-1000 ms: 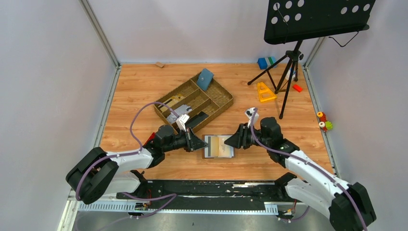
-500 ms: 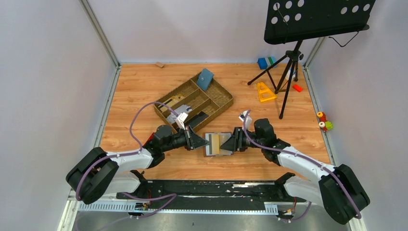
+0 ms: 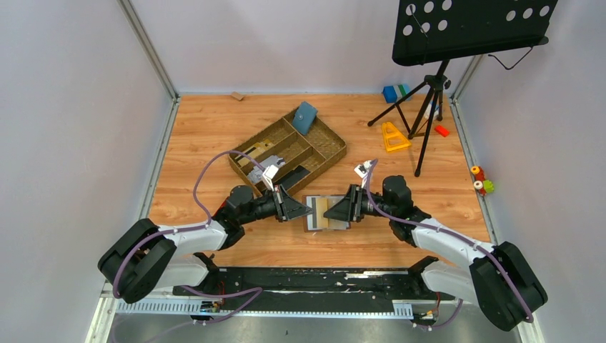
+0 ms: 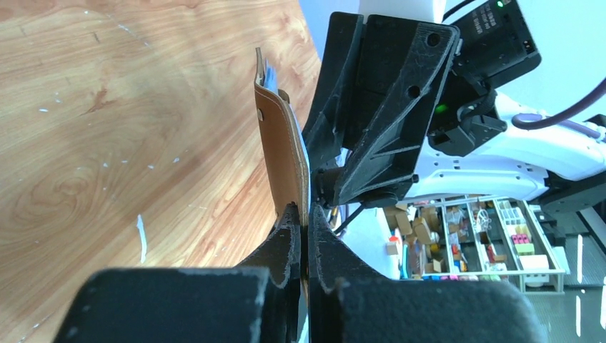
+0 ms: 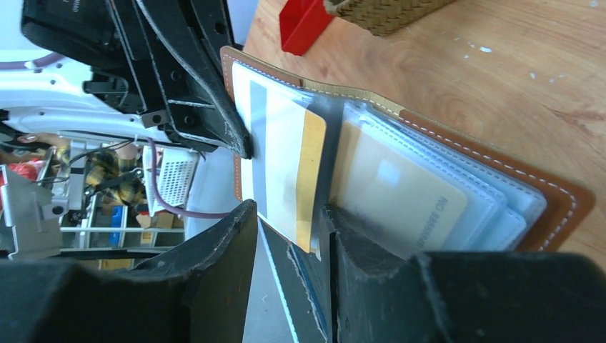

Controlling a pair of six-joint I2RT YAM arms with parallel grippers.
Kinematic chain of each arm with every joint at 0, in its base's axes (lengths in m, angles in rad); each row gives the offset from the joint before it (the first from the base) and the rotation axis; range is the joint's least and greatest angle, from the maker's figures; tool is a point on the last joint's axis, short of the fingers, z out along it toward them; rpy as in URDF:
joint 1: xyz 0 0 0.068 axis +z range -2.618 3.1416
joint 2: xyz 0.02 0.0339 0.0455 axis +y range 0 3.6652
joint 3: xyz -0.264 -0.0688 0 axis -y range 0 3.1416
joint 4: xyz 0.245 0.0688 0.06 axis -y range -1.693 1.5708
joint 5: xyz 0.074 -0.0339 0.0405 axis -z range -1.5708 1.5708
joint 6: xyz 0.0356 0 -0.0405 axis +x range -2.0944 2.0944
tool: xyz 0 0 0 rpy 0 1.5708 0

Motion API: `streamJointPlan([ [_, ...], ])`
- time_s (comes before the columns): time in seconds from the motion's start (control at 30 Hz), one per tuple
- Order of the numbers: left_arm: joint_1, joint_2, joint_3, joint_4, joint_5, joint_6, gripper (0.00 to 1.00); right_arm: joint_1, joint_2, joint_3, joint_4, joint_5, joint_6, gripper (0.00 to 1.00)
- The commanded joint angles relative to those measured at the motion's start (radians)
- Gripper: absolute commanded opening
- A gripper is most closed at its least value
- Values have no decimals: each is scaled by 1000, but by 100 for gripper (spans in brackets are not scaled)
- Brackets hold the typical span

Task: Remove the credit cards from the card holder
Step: Remove the credit card from the card holder, then place the credit card in the storage box.

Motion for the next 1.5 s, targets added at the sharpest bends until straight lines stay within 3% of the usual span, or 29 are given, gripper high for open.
streamJointPlan([
  [0.0,2,-16,1,164,42,-54,0,-9,10,-10,116,-48,65,37],
  [0.3,2,86,-27,436,75,-158,0,-35,12,-62,310,-110,190,32],
  [0.57,10,161,-45,549,80,-200,0,-43,-48,-87,337,-86,224,0],
  [1.13,77,87,-86,502,95,-190,0,-101,-175,-118,56,1,74,0],
  [1.47,104,15,-81,348,109,-127,0,-109,-221,-87,-60,34,18,0],
])
